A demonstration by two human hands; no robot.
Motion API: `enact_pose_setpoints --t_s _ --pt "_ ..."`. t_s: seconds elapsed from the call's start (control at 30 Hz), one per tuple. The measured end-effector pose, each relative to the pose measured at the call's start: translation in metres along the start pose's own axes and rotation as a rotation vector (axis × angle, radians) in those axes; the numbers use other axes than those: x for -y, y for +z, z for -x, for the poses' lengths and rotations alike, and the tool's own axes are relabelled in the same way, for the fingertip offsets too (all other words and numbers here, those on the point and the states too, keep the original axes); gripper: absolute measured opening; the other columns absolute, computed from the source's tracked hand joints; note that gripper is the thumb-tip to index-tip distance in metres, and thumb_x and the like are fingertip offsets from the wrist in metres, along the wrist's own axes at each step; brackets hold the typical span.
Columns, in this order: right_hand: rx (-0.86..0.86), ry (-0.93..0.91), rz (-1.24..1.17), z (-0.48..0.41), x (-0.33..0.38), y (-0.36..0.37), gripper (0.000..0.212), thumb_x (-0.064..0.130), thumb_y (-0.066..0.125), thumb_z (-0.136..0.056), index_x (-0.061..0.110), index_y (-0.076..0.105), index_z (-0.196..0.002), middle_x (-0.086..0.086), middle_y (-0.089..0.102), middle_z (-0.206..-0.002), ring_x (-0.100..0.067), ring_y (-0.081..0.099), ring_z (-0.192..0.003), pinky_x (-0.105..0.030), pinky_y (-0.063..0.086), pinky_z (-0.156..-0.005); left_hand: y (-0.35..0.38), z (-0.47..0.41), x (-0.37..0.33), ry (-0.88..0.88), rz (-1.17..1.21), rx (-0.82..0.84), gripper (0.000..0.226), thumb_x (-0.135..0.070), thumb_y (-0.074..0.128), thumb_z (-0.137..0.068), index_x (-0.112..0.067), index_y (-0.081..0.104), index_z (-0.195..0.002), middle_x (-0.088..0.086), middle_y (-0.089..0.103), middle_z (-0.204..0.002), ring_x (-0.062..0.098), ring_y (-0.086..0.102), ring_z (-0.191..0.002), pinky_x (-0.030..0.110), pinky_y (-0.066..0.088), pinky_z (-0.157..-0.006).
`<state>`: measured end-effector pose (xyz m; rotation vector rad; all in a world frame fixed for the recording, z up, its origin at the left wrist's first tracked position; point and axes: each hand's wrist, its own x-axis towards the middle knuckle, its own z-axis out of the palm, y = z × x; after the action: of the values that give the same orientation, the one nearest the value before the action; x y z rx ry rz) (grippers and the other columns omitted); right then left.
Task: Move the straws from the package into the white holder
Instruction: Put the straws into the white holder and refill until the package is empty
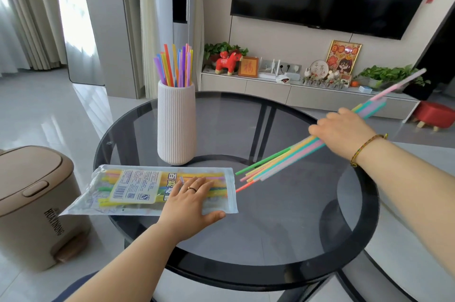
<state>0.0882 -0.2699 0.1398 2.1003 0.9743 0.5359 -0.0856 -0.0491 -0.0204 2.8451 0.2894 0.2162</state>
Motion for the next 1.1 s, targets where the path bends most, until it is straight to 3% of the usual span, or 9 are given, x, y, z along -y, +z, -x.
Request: enact_pose_setpoints --t_s 0.13,0.23,0.3,0.47,0.6,0.73,0.83,0.97,1.1 --pt "-0.162 -0.009 0.092 0.005 -0.015 -0.022 0.013 0.02 0.046 -0.088 0.022 0.053 -0.098 0.001 0.065 -0.097 -0.02 0.06 -0.095 -0.03 0.042 -0.077 -0.004 0.001 0.0 0.002 0.073 -0.004 0.072 -0.064 0.041 -0.079 -0.029 0.02 -0.138 -0.01 0.021 -0.15 0.009 0.012 -0.139 0.033 -0.002 -0.114" --pt "-0.35 0.012 0.209 0.012 -0.024 -0.037 0.02 0.026 0.081 -0.053 0.023 0.063 -0.061 0.004 0.063 -0.052 -0.014 0.062 -0.052 -0.02 0.045 -0.051 -0.009 0.001 -0.001 -0.019 0.203 -0.021 0.067 -0.056 0.047 -0.081 -0.027 0.024 -0.138 -0.007 0.026 -0.148 0.011 0.017 -0.138 0.031 0.002 -0.114" --pt "-0.427 -0.001 0.183 0.015 -0.026 -0.04 0.025 0.019 0.085 -0.045 0.019 0.061 -0.053 0.001 0.059 -0.044 -0.019 0.058 -0.042 -0.02 0.044 -0.045 -0.017 0.002 -0.005 -0.055 0.356 -0.062 0.06 -0.045 0.052 -0.084 -0.025 0.029 -0.136 -0.001 0.035 -0.144 0.018 0.026 -0.134 0.033 0.011 -0.113" --pt "-0.536 -0.135 0.12 0.011 -0.01 -0.054 0.023 0.016 0.082 -0.048 0.017 0.06 -0.053 0.0 0.058 -0.045 -0.021 0.057 -0.042 -0.022 0.047 -0.046 -0.048 0.005 -0.024 -0.039 0.814 -0.309 0.026 -0.017 0.045 -0.09 -0.032 0.053 -0.11 -0.01 0.056 -0.114 0.009 0.048 -0.109 0.014 0.035 -0.085" --pt "-0.516 -0.256 0.119 -0.001 0.017 -0.06 0.022 0.023 0.08 -0.05 0.022 0.058 -0.052 0.003 0.058 -0.045 -0.016 0.056 -0.043 -0.019 0.046 -0.046 -0.065 0.0 -0.051 0.009 1.045 -0.171 0.021 -0.024 0.052 -0.086 -0.036 0.05 -0.104 -0.011 0.058 -0.107 -0.005 0.052 -0.097 0.001 0.04 -0.075" --pt "-0.539 -0.284 0.122 -0.011 0.044 -0.065 0.013 0.019 0.055 -0.064 0.025 0.058 -0.053 0.005 0.058 -0.046 -0.012 0.056 -0.045 -0.018 0.047 -0.051 -0.063 -0.014 -0.07 0.006 0.886 -0.029 0.058 -0.036 0.068 -0.073 -0.025 0.042 -0.124 -0.011 0.051 -0.106 0.006 0.051 -0.098 0.016 0.037 -0.082" --pt "-0.543 -0.311 0.159 -0.017 0.058 -0.069 0.011 0.021 0.062 -0.062 0.025 0.058 -0.053 0.006 0.058 -0.046 -0.011 0.056 -0.046 -0.018 0.047 -0.056 -0.064 -0.025 -0.076 -0.015 0.747 -0.061 0.029 -0.032 0.068 -0.072 -0.02 0.05 -0.091 -0.01 0.049 -0.07 0.004 0.048 -0.063 0.008 0.036 -0.052" --pt "-0.58 -0.305 0.183 -0.019 0.067 -0.073 0.013 0.018 0.066 -0.061 0.026 0.058 -0.053 0.008 0.058 -0.046 -0.012 0.057 -0.048 -0.02 0.053 -0.067 -0.066 -0.033 -0.08 -0.06 0.864 0.007 0.01 -0.017 0.059 -0.076 -0.013 0.05 -0.075 -0.002 0.051 -0.056 0.006 0.054 -0.042 0.015 0.042 -0.044" --pt "-0.724 -0.204 0.239 -0.021 0.062 -0.076 0.021 0.01 0.052 -0.066 0.026 0.058 -0.053 0.008 0.057 -0.047 -0.012 0.06 -0.053 -0.029 0.055 -0.083 -0.073 -0.036 -0.082 -0.017 0.911 -0.054 0.024 -0.012 0.055 -0.079 -0.017 0.041 -0.061 0.0 0.045 -0.045 0.003 0.041 -0.026 0.01 0.035 -0.034"
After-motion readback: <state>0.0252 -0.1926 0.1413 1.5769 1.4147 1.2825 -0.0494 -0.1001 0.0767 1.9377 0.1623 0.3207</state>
